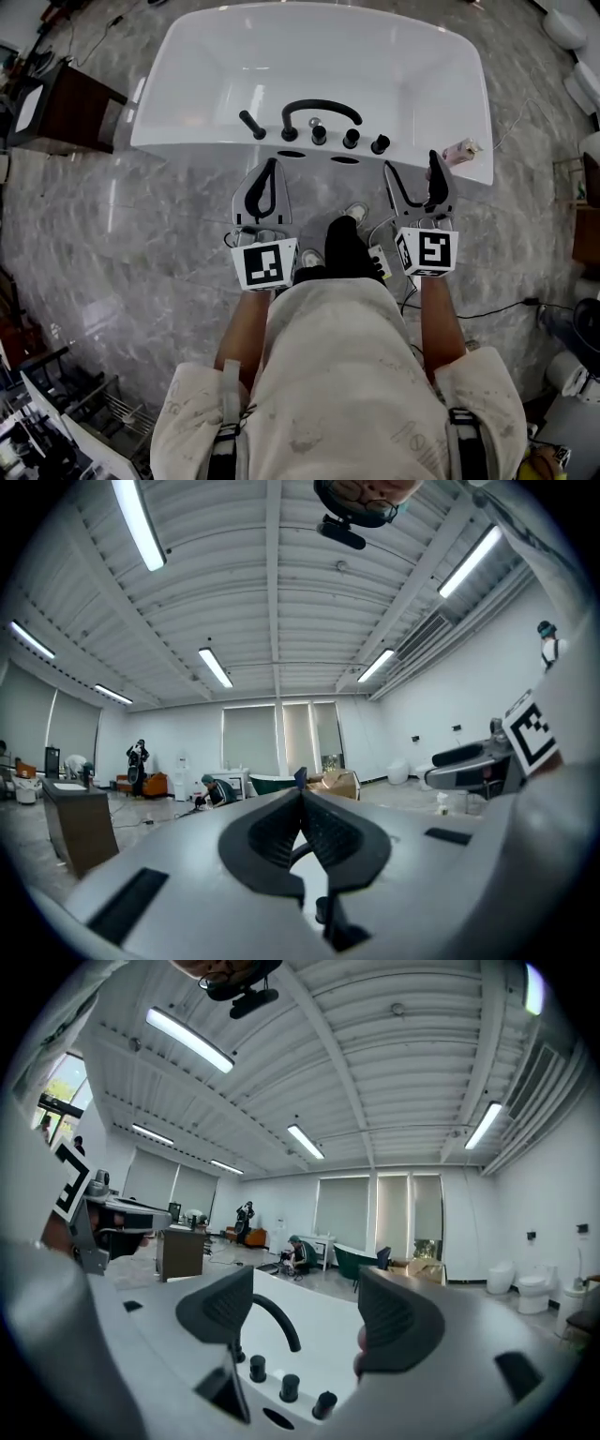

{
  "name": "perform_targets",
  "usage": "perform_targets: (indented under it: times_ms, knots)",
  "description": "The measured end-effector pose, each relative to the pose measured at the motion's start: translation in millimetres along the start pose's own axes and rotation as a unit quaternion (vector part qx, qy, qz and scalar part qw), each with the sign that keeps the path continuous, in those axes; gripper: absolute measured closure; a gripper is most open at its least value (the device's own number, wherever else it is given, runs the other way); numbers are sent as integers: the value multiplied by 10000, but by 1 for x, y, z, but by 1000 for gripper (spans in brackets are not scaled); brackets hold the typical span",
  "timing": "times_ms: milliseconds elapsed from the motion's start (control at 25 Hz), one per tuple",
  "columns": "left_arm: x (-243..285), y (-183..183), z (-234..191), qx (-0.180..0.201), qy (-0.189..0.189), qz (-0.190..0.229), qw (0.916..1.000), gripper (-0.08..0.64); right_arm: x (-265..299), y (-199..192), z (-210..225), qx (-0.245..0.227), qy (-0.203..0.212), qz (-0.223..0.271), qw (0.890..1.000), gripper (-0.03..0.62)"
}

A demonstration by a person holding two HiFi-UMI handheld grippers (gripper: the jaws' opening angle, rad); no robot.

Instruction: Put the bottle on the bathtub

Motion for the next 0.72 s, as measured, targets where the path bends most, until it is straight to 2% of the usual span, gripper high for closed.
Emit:
perform_targets:
  times_ms: [160,320,560,720]
  knots:
    - [-11,23,-13,74,200,346,9992,558,-2,36,-24,-168,195,355,9990,282]
    - [-16,35,-18,137,133,493,9986,558,-8,59,-33,-270,85,655,9975,287]
    - [-16,47,-22,200,123,633,9977,557,-11,63,-25,-191,-251,506,9982,428]
    - [-16,49,-24,180,110,665,9976,558,-14,68,-29,-19,-305,474,9984,459]
Point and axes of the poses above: the fingertips, and each gripper's own axes: x forward along the fingers, z to its right, y out of its top, the point moved 3 cm from there along -x, backward along the fingers, and after that the axes turned 13 degrees about x, right-handed, at the moved point
